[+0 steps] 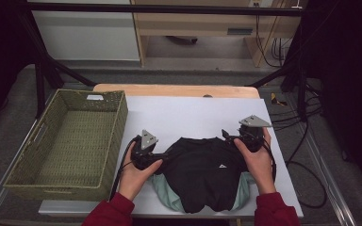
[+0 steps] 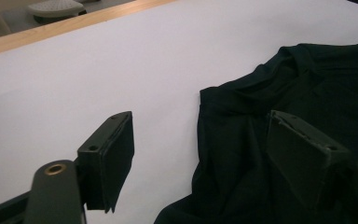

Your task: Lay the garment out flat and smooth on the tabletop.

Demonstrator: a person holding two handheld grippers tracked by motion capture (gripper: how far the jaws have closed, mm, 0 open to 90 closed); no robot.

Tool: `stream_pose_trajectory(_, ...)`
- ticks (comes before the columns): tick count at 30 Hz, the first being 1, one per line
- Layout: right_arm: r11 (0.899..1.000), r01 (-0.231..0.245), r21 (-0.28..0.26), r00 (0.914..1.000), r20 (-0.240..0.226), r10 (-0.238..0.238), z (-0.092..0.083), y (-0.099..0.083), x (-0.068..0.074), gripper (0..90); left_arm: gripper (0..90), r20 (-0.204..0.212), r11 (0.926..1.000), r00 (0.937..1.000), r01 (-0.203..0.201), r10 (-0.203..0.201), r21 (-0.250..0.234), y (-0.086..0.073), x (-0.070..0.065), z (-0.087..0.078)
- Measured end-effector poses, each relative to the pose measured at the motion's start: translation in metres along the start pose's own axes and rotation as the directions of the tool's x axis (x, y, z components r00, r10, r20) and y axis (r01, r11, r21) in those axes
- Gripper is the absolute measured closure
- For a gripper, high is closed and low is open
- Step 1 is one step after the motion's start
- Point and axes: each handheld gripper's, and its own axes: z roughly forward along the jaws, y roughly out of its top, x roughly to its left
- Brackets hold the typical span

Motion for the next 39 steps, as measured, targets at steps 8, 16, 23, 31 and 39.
stream_pose_trajectory(8, 0.999, 0.000, 0.050, 0.9981, -0.062, 0.003, 0.006, -0.010, -0.008, 15.5, 18.4, -0.007, 0.9990, 0.9999, -0.008, 0.008, 0.044, 0.008, -0.003, 0.014)
stream_pose_trajectory(16, 0.998, -0.010, 0.066, 0.9977, -0.067, 0.014, 0.007, -0.016, -0.011, 16.5, 16.4, -0.010, 0.9964, 0.9994, -0.031, 0.032, 0.079, 0.013, -0.001, 0.023)
stream_pose_trajectory(23, 0.997, -0.015, 0.077, 0.9975, -0.068, 0.020, 0.006, -0.019, -0.011, 16.5, 16.3, -0.012, 0.9951, 0.9993, -0.035, 0.036, 0.092, 0.017, 0.001, 0.024)
stream_pose_trajectory(31, 0.996, -0.028, 0.081, 0.9967, -0.074, 0.034, 0.004, -0.022, -0.013, 16.5, 16.8, -0.014, 0.9933, 0.9986, -0.049, 0.051, 0.105, 0.017, 0.000, 0.026)
stream_pose_trajectory(39, 0.995, -0.026, 0.093, 0.9966, -0.075, 0.033, 0.004, -0.025, -0.013, 16.1, 17.3, -0.011, 0.9901, 0.9983, -0.055, 0.057, 0.129, 0.017, 0.001, 0.029)
